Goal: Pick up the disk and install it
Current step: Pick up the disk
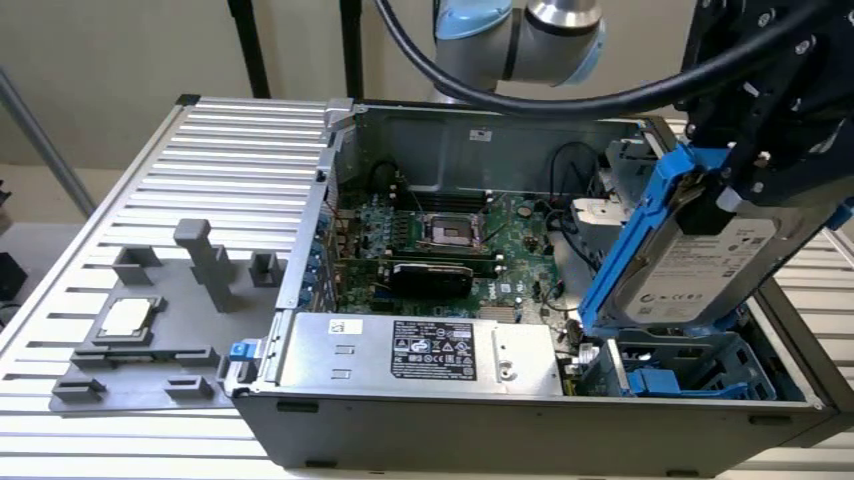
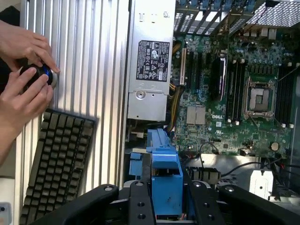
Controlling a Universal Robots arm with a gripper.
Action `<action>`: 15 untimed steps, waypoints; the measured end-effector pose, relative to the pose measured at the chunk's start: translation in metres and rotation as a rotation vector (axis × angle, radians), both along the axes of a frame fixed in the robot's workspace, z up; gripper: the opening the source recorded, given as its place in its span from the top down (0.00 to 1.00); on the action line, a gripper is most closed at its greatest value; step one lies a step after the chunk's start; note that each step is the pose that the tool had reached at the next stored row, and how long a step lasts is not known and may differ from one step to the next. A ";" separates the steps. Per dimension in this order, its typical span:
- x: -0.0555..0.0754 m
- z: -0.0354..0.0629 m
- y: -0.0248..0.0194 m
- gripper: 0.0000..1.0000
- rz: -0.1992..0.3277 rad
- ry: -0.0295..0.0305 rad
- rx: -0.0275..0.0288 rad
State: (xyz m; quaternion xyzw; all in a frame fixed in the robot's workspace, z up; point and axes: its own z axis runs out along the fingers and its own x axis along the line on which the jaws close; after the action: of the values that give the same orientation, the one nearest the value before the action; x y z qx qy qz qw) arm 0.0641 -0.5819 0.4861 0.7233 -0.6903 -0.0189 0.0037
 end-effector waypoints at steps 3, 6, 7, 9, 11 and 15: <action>0.014 -0.0004 -0.0030 0.67 0.000 0.0000 0.0001; 0.027 -0.0008 -0.0034 0.67 0.000 0.0000 0.0000; 0.032 -0.0010 -0.0034 0.67 0.000 0.0000 0.0000; 0.040 -0.0014 -0.0034 0.67 0.000 0.0000 0.0001; 0.046 -0.0022 -0.0034 0.67 -0.002 0.0000 0.0002; 0.047 -0.0027 -0.0034 0.67 -0.009 0.0000 0.0000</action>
State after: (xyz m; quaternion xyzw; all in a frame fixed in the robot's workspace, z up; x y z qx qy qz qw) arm 0.1109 -0.5853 0.4834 0.7202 -0.6935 -0.0190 0.0036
